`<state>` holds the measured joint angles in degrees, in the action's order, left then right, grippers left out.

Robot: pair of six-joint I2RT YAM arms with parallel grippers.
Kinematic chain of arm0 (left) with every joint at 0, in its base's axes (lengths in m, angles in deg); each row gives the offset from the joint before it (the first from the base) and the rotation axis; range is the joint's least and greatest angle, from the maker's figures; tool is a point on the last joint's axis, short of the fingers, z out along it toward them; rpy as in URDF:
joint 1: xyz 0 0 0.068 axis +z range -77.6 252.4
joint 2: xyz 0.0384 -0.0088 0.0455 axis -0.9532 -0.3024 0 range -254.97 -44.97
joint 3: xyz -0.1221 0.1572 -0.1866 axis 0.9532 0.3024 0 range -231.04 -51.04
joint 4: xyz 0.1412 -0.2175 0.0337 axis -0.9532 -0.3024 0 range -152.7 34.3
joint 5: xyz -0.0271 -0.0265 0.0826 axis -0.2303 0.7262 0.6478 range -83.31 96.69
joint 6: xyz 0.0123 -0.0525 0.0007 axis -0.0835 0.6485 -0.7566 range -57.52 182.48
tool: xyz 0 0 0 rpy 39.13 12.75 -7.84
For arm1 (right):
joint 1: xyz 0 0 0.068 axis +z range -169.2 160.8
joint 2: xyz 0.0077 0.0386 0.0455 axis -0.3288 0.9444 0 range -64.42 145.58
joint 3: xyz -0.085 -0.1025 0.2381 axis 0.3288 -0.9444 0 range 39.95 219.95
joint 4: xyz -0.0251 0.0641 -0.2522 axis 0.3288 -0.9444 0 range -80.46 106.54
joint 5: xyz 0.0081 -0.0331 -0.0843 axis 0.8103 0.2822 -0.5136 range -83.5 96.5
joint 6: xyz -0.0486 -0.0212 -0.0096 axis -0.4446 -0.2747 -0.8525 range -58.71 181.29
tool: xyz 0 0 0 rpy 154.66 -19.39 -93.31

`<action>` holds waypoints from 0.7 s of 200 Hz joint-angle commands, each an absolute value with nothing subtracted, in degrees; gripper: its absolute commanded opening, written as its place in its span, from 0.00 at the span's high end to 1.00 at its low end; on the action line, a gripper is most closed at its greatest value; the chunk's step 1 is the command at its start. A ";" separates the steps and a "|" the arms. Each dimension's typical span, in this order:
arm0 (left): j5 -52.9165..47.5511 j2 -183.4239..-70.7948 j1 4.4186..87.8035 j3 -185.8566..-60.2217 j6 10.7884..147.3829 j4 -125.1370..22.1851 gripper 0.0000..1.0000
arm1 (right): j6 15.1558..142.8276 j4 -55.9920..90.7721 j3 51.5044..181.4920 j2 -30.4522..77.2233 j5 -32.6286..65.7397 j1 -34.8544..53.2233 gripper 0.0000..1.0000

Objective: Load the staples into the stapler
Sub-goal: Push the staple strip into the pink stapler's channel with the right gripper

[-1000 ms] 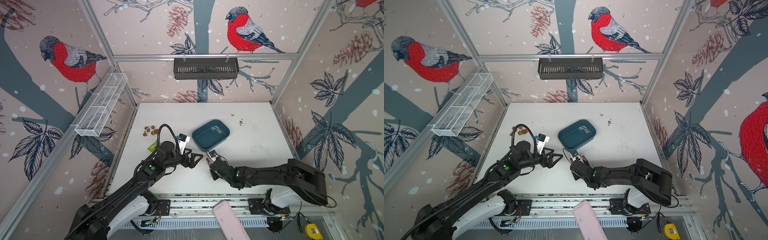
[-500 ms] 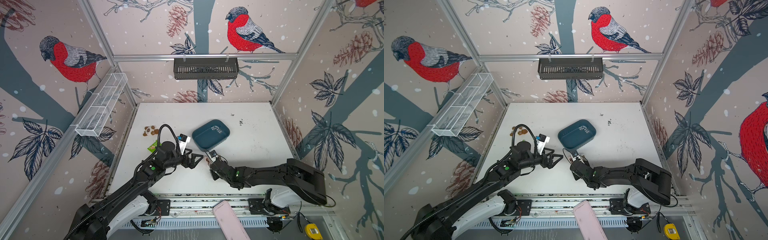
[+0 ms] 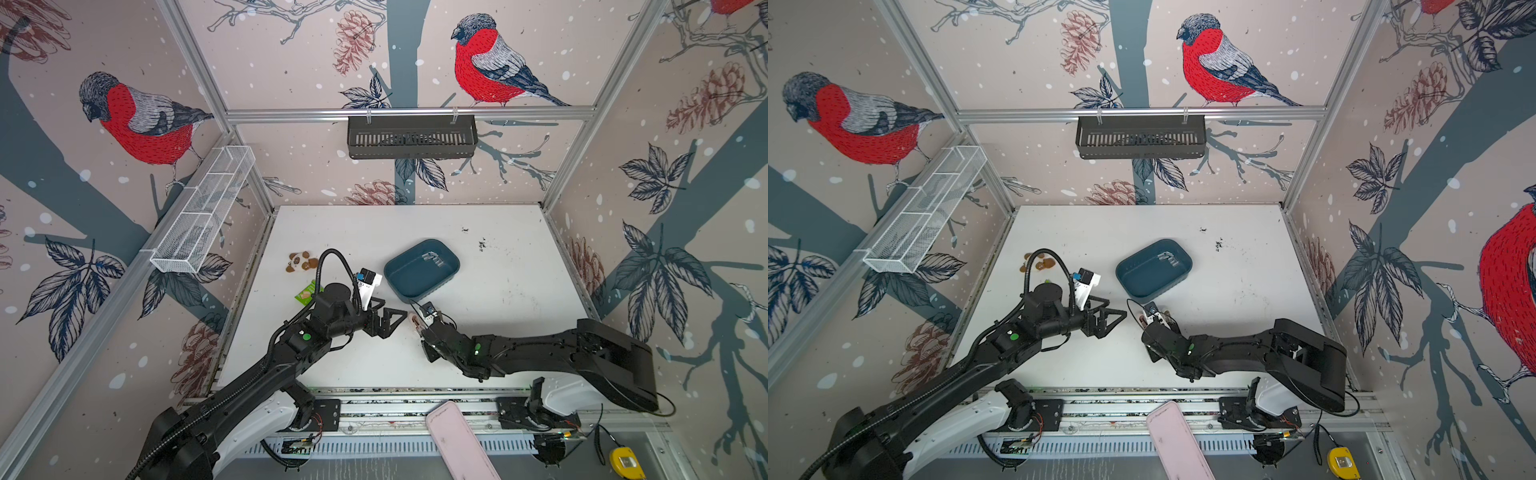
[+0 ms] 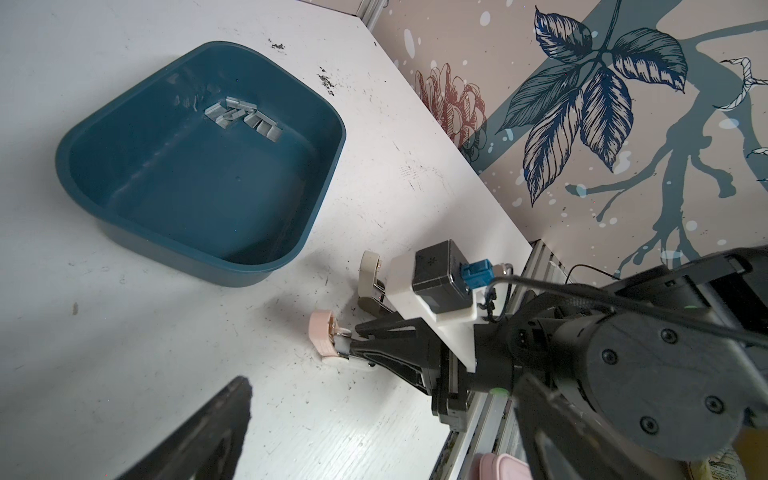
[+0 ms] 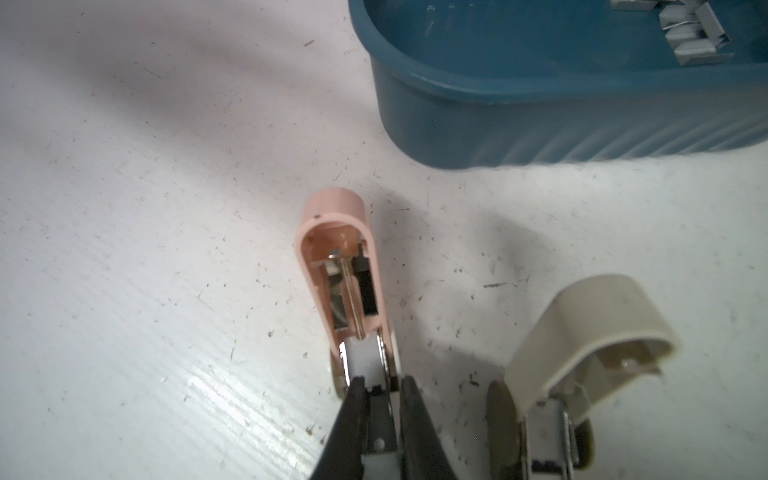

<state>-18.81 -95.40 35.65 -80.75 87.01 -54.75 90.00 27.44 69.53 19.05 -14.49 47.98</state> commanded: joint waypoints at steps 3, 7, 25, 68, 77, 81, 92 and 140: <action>-19.07 -95.24 35.49 -81.40 86.56 -52.44 0.02 | 90.35 28.86 69.20 19.25 -15.16 48.05 0.84; -19.14 -95.30 35.49 -81.43 86.52 -52.49 0.01 | 90.30 28.87 69.21 19.29 -15.13 48.07 0.84; -19.10 -95.28 35.40 -81.53 86.56 -52.58 0.01 | 90.41 29.05 69.31 19.57 -15.09 48.08 0.83; -18.98 -95.15 35.31 -81.70 86.30 -52.79 0.02 | 90.38 28.91 69.74 20.13 -15.03 48.14 0.78; -19.04 -95.15 35.31 -81.68 86.30 -52.80 0.02 | 90.40 28.84 69.78 20.15 -15.12 48.13 0.76; -19.01 -95.16 35.32 -81.71 86.35 -52.80 0.01 | 90.43 28.77 69.83 20.14 -15.12 48.13 0.76; -19.06 -95.15 35.24 -81.68 86.30 -52.82 0.02 | 90.40 28.79 69.91 20.16 -15.14 48.13 0.74; -19.06 -95.31 35.16 -81.88 86.28 -52.88 0.02 | 90.47 28.65 70.00 19.71 -15.06 48.25 0.73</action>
<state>-18.79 -95.34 35.36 -81.30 86.51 -54.81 90.02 28.64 69.62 20.01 -14.71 48.09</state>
